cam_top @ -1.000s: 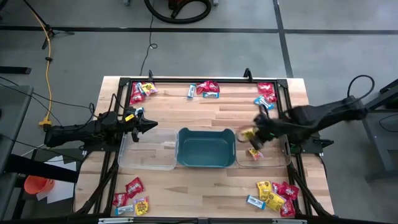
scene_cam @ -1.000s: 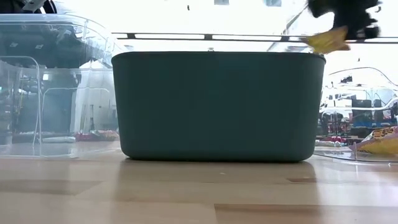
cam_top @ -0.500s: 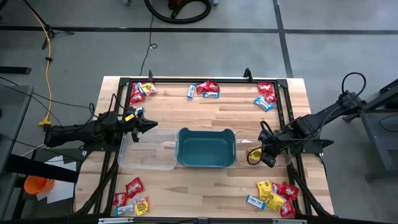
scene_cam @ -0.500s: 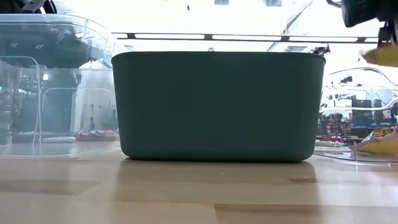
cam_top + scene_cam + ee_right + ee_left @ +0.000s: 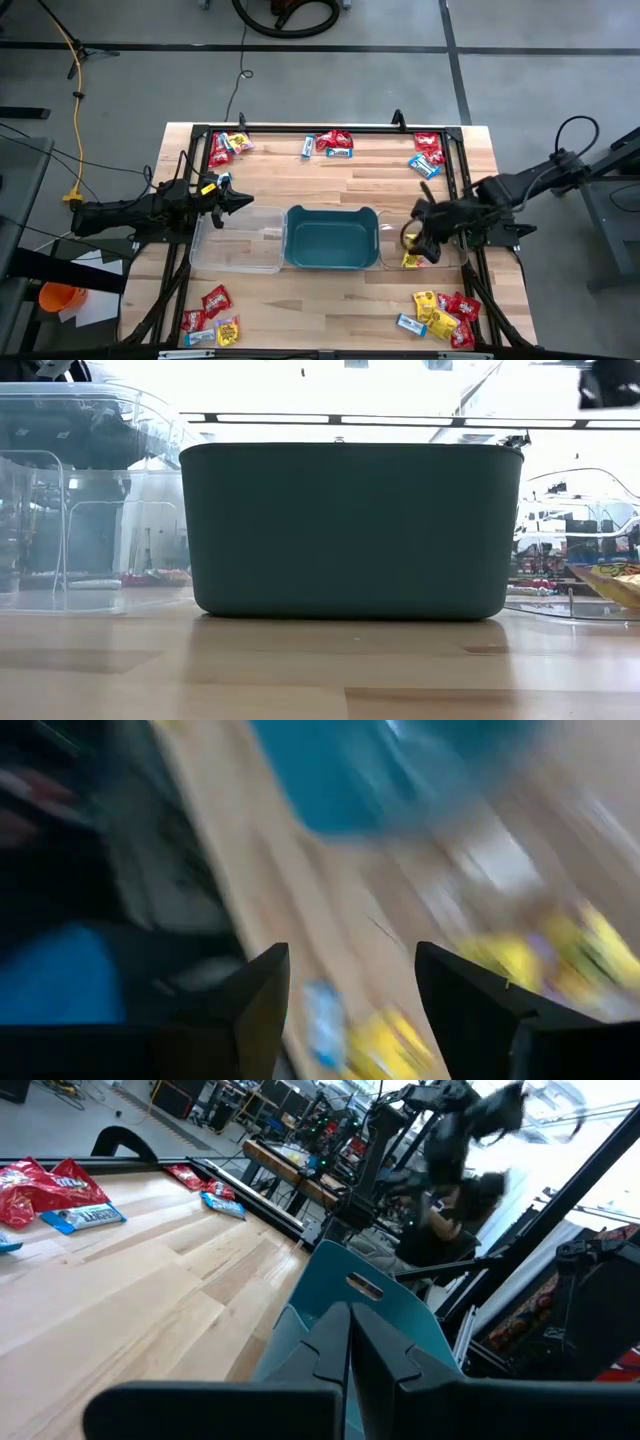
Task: Sort candy
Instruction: Put the yellow candy into the right transparent bin
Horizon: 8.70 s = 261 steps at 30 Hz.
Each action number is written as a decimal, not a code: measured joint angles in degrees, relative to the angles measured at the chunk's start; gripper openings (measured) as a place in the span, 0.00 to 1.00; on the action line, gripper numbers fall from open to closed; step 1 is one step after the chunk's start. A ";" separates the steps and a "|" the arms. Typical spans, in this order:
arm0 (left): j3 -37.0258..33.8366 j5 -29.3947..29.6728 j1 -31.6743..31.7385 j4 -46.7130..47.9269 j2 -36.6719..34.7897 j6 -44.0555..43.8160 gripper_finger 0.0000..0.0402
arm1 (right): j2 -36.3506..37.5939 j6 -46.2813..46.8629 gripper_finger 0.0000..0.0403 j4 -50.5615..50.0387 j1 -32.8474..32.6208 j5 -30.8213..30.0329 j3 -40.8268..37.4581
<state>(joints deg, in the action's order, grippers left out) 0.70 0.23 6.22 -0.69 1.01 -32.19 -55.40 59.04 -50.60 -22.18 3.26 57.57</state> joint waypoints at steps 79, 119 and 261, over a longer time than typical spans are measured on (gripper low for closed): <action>43.77 -1.07 -4.18 9.76 45.07 5.40 0.49 | -47.79 24.69 0.04 0.62 -30.01 17.17 6.11; 43.77 -1.07 -4.11 9.85 45.05 5.38 0.49 | -48.85 43.45 0.41 8.87 -33.37 13.75 4.36; 49.06 14.22 -5.19 -4.68 71.54 15.69 0.00 | 3.76 -20.78 0.52 50.02 37.95 10.63 -10.42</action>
<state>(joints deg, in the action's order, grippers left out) 49.76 14.46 1.03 -5.37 72.55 -16.49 -51.64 38.26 -0.58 15.77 13.89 47.16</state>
